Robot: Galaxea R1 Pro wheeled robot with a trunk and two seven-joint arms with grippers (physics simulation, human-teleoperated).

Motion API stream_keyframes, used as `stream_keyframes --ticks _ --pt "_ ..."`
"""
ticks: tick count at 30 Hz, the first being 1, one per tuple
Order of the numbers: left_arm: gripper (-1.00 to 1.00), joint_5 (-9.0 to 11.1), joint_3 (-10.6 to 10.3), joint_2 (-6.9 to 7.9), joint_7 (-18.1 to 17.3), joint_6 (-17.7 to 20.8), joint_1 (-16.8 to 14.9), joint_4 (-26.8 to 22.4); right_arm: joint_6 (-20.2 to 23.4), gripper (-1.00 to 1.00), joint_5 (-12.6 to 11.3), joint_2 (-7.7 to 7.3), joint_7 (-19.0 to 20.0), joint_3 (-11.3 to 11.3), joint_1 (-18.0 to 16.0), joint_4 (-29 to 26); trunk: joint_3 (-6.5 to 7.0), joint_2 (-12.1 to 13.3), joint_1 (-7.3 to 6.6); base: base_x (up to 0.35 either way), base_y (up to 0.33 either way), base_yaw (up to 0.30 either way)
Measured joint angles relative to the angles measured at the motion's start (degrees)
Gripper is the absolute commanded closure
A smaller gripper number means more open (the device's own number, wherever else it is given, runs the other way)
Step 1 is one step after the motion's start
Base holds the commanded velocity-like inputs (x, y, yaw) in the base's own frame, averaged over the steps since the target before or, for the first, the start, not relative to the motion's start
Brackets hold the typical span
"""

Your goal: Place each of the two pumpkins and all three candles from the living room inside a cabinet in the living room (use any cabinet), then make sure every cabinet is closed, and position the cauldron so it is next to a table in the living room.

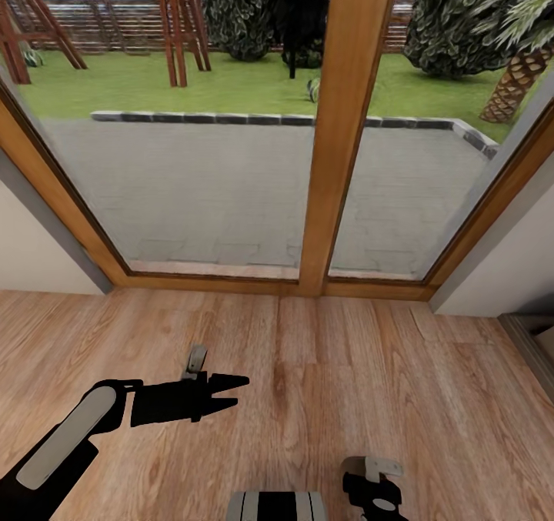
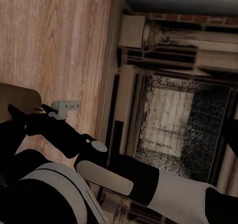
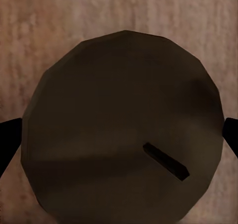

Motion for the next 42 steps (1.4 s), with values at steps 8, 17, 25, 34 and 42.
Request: stream_keyframes --ticks 8,17,25,34,42 --pt "-1.0 0.0 0.0 0.0 0.0 0.0 0.0 0.0 -0.4 1.0 -0.1 0.17 0.1 -0.1 0.0 0.0 0.0 0.0 0.0 0.0 0.0 0.0" --pt "-1.0 0.0 0.0 -0.02 0.0 0.0 0.0 0.0 -0.4 1.0 -0.1 0.15 0.1 -0.2 0.0 0.0 0.0 0.0 0.0 0.0 0.0 0.0" --pt "-1.0 0.0 0.1 -0.01 0.0 0.0 0.0 0.0 0.4 1.0 0.0 0.18 1.9 -0.3 0.0 0.0 0.66 0.0 -0.08 0.0 0.0 0.0" --pt "-1.0 0.0 0.1 0.0 0.0 0.0 0.0 0.0 0.4 1.0 0.0 0.19 1.9 -0.2 0.0 0.0 0.66 0.0 -0.08 0.0 0.0 0.0" --pt "-1.0 0.0 0.1 0.0 0.0 0.0 0.0 0.0 0.4 1.0 -1.2 0.13 4.3 -0.6 0.1 0.0 2.42 0.2 -0.27 0.0 0.0 0.0"
